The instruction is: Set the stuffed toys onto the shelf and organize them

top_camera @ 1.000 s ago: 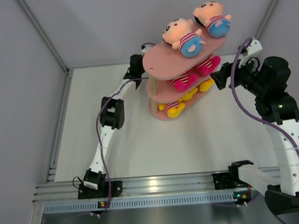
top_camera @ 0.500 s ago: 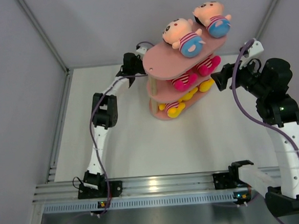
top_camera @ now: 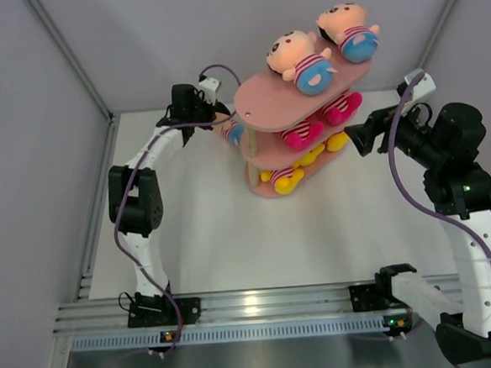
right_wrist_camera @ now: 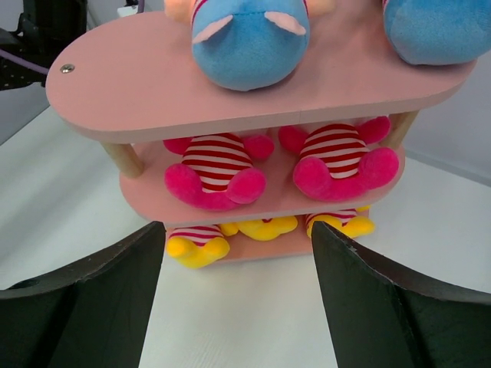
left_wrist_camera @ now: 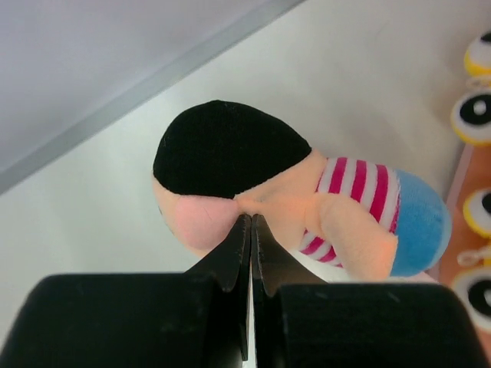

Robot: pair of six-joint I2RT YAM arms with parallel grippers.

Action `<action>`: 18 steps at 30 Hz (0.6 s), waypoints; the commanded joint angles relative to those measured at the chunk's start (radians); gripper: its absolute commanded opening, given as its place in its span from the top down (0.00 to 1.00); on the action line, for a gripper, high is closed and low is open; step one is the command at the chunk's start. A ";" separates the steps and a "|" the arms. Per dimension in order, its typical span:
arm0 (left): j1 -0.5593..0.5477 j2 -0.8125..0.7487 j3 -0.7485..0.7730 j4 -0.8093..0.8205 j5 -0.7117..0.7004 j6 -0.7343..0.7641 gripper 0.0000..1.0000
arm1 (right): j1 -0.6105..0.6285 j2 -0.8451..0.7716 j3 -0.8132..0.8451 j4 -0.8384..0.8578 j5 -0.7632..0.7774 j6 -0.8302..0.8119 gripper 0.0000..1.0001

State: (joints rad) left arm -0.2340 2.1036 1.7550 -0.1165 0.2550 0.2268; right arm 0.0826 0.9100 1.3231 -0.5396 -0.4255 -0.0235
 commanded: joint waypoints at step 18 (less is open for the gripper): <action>0.002 -0.824 -0.365 -0.449 -0.169 -0.079 1.00 | 0.645 0.090 0.154 0.047 0.244 0.062 0.10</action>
State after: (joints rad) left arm -0.2298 1.3518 1.3937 -0.4694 0.1081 0.1970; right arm 0.5716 0.9928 1.4742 -0.5793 -0.3168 0.0025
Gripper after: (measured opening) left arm 0.012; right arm 0.888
